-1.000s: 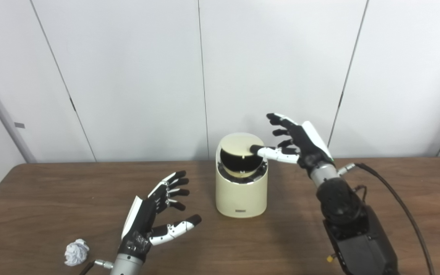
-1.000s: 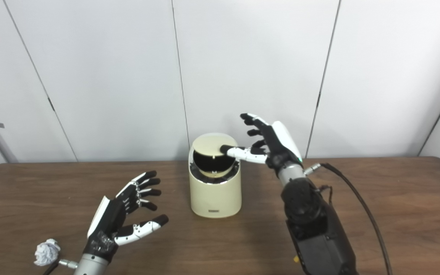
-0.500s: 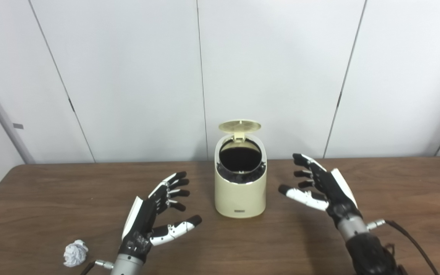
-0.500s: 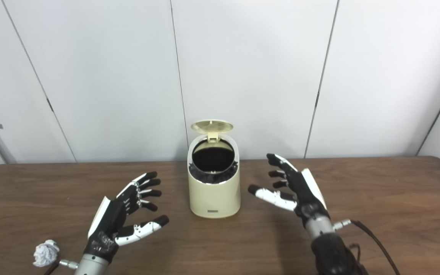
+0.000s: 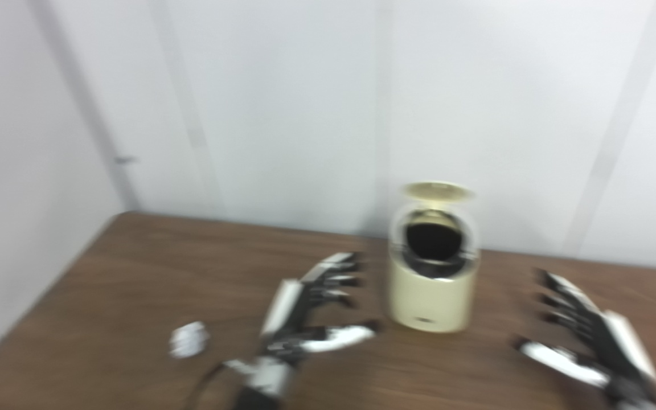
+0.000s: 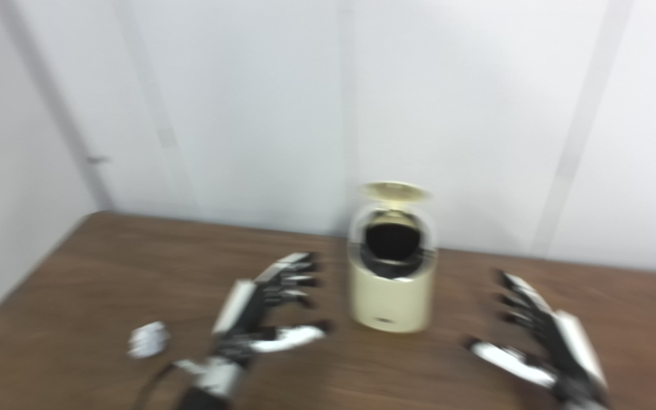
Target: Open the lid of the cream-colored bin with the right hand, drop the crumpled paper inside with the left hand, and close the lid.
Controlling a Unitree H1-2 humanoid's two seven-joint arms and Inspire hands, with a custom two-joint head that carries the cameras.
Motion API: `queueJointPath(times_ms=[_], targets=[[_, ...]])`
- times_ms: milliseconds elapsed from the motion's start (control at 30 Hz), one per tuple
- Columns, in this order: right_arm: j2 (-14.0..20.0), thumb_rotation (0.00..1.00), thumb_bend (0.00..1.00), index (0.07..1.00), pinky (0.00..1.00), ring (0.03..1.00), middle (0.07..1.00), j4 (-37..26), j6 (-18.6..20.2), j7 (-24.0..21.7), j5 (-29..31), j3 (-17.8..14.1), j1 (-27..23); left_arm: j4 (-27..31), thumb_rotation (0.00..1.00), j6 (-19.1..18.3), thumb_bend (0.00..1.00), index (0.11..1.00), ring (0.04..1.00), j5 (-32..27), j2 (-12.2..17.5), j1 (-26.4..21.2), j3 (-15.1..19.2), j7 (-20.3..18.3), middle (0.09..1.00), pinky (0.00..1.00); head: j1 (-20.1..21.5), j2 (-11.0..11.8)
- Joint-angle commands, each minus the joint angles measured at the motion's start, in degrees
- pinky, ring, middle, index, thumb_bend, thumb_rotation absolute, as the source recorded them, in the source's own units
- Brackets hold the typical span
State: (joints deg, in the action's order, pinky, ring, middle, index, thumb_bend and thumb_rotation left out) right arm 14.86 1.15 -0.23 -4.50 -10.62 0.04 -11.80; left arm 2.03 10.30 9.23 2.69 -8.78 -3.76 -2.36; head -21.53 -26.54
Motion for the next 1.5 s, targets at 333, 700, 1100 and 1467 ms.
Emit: queueJointPath(times_ms=[333,700,1100,1467], targets=[[2.2,0.56,0.93,0.876,0.44,0.735,0.878,-4.8,1.3,-1.2,-0.6,-0.6,-0.8,0.5,0.15,1.6,0.75,0.849,0.719,5.4,-1.9,-1.7,-1.1,3.9,0.818,0.55,-8.6,1.9],[2.1,0.62,1.00,0.808,0.36,0.639,0.808,-5.4,1.9,-1.4,-1.0,-0.6,-1.1,19.3,0.16,-12.9,0.77,0.730,0.617,30.4,10.3,1.2,-0.6,-3.0,0.688,0.52,-9.7,1.6],[2.3,0.64,1.00,0.793,0.33,0.625,0.792,-4.8,1.4,-1.5,-1.1,-0.8,-1.8,34.2,0.08,-25.2,0.82,0.714,0.630,42.7,22.6,5.0,7.4,-18.6,0.698,0.50,-9.9,1.6],[2.3,0.68,1.00,0.782,0.31,0.609,0.783,-4.9,1.3,-1.7,-0.9,-0.8,-2.2,37.1,0.06,-26.2,0.86,0.674,0.596,50.4,27.5,7.3,13.6,-25.5,0.667,0.47,-10.4,1.0]])
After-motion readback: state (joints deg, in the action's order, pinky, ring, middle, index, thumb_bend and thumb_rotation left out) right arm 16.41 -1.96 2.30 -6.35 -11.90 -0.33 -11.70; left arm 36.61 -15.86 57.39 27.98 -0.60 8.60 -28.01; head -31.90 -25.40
